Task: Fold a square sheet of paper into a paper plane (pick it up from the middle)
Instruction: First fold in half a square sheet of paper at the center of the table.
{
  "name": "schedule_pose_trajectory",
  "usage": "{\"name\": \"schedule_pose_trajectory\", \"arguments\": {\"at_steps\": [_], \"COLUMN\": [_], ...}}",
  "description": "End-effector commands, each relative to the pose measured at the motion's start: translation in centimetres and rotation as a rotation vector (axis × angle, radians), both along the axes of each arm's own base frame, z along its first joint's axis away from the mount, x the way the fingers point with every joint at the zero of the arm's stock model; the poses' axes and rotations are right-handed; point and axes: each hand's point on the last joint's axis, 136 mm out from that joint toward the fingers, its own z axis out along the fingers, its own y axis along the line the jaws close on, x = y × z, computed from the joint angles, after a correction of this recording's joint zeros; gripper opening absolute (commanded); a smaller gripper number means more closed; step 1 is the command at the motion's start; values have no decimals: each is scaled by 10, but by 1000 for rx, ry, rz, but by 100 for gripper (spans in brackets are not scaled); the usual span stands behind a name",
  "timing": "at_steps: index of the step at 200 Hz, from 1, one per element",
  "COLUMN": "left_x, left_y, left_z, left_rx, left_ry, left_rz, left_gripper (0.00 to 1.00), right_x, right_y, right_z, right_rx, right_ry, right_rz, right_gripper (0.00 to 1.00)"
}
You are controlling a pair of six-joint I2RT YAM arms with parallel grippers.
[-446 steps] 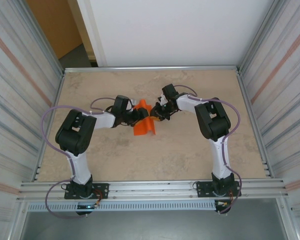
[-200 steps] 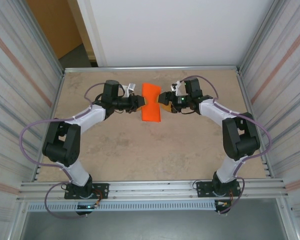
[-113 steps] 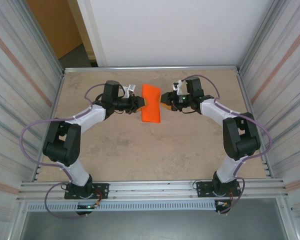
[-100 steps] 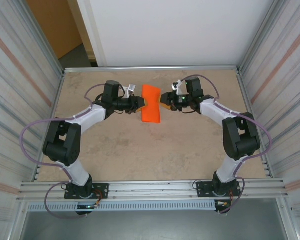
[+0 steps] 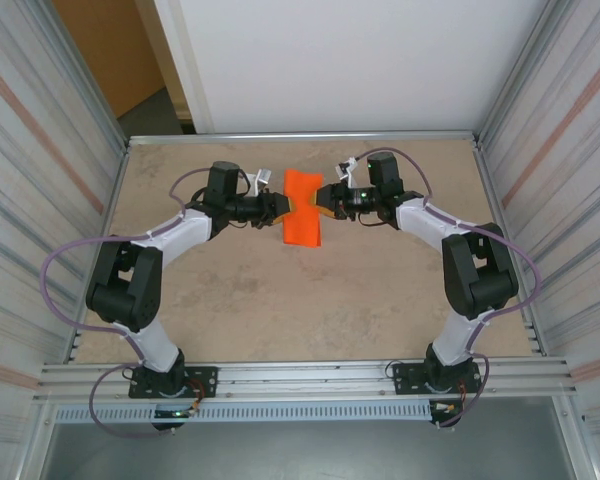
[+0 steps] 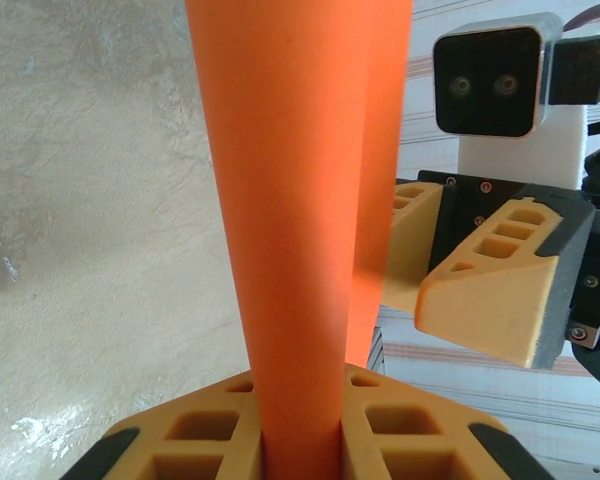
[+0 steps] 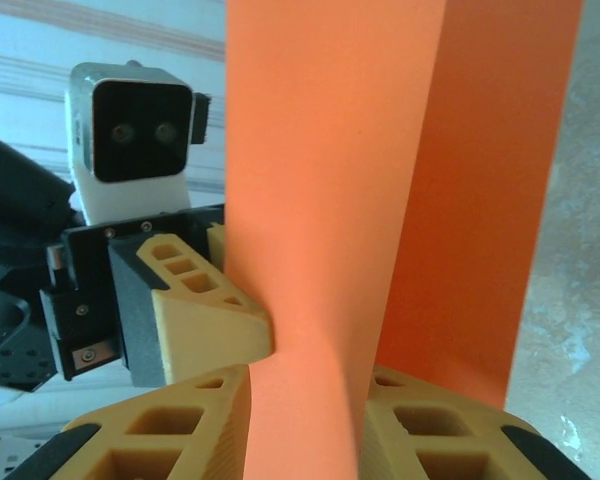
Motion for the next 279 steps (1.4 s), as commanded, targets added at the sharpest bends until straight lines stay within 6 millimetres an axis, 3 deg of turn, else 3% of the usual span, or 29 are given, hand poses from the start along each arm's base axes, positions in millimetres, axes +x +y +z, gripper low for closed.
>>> {"name": "schedule_pose_trajectory", "arguments": {"at_steps": [1, 28, 71, 95, 122, 151, 177, 198, 218, 254, 279], "left_x": [3, 3, 2, 5, 8, 3, -4, -10, -15, -28, -38], "left_y": [-3, -2, 3, 20, 54, 86, 106, 108, 105, 85, 67], "left_z": [5, 4, 2, -2, -3, 0, -4, -8, -13, -29, -51], "left_rx": [-21, -21, -6, 23, 46, 96, 160, 167, 161, 208, 251], "left_ry": [4, 6, 6, 6, -25, -61, -69, -61, -43, -19, 33], "left_rz": [-10, -4, 13, 70, 157, 233, 295, 296, 278, 214, 159], "left_gripper": [20, 21, 27, 48, 72, 88, 99, 99, 99, 98, 93], "right_x": [-12, -15, -8, -3, -5, -21, -36, -44, -44, -30, -27], "right_y": [6, 8, -4, -21, -50, -72, -78, -63, -36, 11, 21], "right_z": [0, -6, -2, 8, 17, 22, 27, 24, 15, -2, -37], "right_rx": [19, -4, -60, -81, -132, -240, -363, -398, -368, -170, -155], "right_ry": [7, 11, -6, -23, -6, 36, 84, 111, 117, 117, 175], "right_rz": [39, 31, -42, -101, -146, -139, -115, -79, -36, 10, 18], "right_gripper": [28, 23, 2, 0, 0, 0, 0, 0, 0, 0, 0]}}
